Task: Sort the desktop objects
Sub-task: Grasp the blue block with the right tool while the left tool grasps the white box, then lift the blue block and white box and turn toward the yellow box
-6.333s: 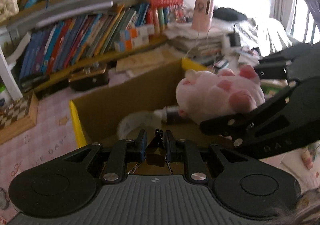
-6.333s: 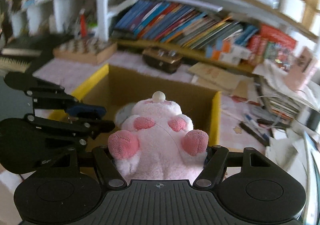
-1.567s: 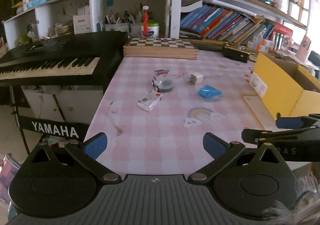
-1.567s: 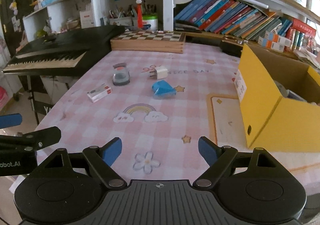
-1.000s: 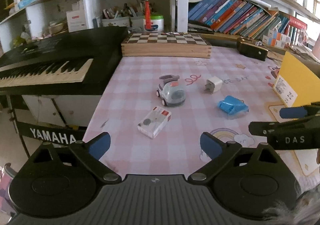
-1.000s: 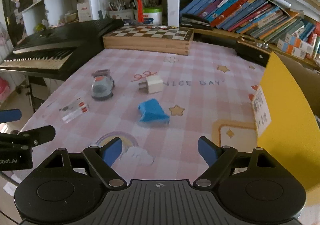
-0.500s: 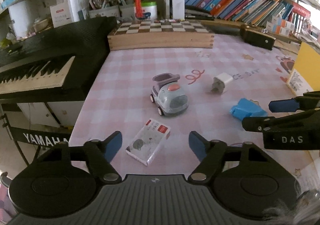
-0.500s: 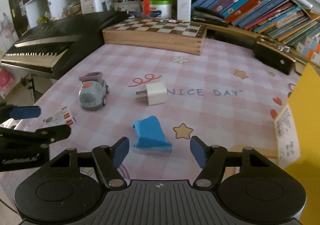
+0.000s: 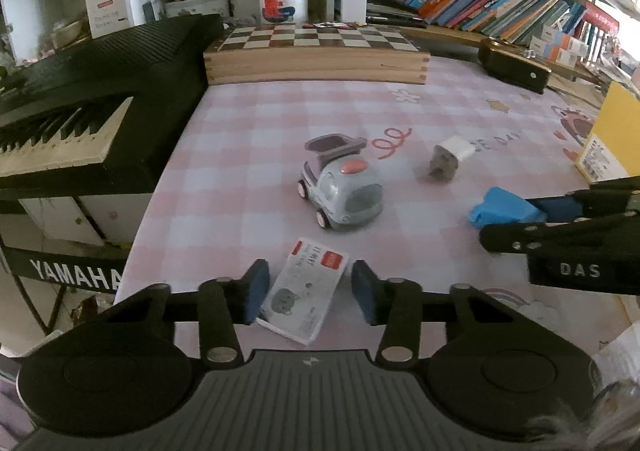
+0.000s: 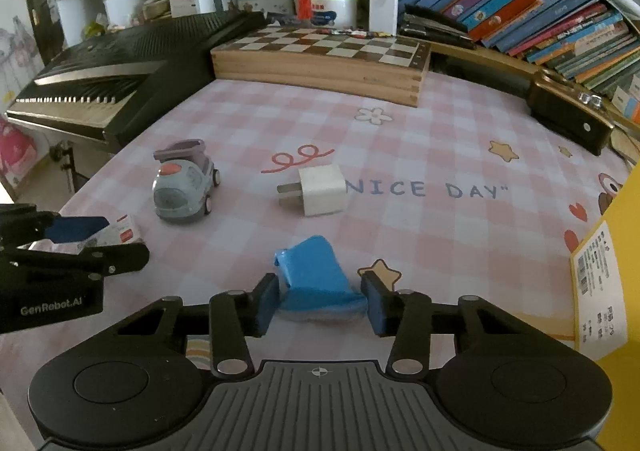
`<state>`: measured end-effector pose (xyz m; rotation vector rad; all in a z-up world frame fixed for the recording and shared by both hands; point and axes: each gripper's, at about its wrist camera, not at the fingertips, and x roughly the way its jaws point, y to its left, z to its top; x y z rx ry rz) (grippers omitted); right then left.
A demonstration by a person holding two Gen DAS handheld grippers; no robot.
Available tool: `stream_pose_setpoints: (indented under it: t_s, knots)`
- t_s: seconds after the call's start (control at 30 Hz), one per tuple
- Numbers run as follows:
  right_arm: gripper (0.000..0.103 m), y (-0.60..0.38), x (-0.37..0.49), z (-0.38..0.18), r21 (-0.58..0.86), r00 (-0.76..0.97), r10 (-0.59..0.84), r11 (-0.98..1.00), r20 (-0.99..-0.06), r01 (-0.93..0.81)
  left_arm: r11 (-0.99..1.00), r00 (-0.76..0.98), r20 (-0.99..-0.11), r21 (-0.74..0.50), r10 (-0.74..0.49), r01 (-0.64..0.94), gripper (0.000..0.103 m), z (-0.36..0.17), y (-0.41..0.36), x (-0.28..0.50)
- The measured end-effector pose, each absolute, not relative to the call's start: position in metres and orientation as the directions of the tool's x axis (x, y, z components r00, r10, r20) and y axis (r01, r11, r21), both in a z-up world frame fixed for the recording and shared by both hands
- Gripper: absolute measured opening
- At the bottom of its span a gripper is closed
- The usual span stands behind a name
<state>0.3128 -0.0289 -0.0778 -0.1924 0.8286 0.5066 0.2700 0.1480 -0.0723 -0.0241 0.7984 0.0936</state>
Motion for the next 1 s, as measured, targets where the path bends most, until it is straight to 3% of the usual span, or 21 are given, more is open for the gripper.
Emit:
stream_pose_setpoints:
  t_s: [0.07, 0.23, 1.0]
  knots:
    - [0.045, -0.028, 0.313, -0.077, 0.040, 0.557, 0.363, 0.861, -0.747, -0.508, 0.996, 0.693, -0.718, 0.009, 0.066, -0.086, 0.028, -0.071, 0.146, 0.268]
    - [0.043, -0.027, 0.306, -0.068, 0.053, 0.562, 0.386, 0.854, -0.732, -0.517, 0.996, 0.690, -0.722, 0.001, 0.059, -0.084, 0.027, -0.067, 0.145, 0.265]
    - [0.043, -0.056, 0.238, -0.015, 0.087, 0.614, 0.388, 0.883, -0.687, -0.461, 0.983, 0.807, -0.589, -0.174, -0.049, -0.067, 0.027, 0.007, 0.148, 0.183]
